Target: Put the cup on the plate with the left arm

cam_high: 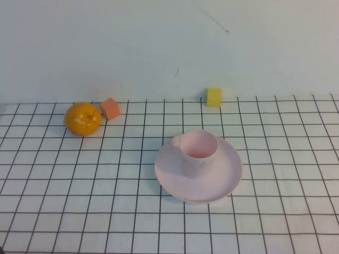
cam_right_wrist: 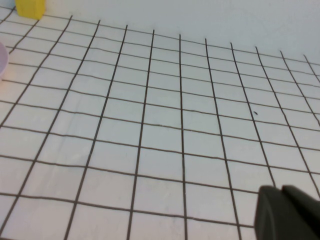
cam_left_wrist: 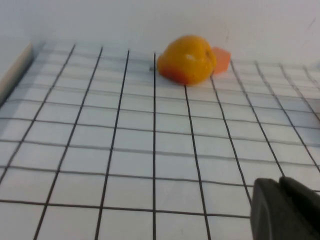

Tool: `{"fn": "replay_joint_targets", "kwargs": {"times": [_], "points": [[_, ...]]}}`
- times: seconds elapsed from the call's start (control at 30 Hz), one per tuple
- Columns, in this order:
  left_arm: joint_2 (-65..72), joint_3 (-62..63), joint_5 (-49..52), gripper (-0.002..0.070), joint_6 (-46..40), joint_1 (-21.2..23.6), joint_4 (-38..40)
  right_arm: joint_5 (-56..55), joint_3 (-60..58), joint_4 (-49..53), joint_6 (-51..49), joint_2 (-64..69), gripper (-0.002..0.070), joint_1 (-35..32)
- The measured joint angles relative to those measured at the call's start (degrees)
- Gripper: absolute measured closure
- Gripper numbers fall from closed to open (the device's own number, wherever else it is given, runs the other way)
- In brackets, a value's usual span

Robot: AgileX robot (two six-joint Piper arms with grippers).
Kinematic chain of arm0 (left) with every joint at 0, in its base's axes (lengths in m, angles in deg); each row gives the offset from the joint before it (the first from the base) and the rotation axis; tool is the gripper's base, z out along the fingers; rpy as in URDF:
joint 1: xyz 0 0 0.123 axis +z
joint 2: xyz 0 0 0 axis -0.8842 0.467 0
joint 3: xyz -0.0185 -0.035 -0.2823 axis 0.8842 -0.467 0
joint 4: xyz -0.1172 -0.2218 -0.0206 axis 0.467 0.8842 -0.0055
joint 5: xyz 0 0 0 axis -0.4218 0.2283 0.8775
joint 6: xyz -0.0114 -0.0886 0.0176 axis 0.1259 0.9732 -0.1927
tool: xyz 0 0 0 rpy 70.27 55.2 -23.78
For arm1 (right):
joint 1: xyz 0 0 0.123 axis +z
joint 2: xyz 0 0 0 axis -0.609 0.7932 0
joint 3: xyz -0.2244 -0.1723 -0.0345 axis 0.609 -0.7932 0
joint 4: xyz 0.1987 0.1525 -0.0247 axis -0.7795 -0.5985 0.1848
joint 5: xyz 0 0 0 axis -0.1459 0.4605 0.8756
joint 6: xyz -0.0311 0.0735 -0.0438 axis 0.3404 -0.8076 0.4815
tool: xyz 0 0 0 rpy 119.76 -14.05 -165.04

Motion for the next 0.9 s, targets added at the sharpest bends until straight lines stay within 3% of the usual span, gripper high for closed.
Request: {"fn": "replay_joint_targets", "kwargs": {"times": [0.9], "points": [[0.0, 0.3, 3.2, 0.0677, -3.1, 0.0, -0.4, 0.0, 0.0, 0.0, 0.0, 0.0, 0.0678, 0.0]]}}
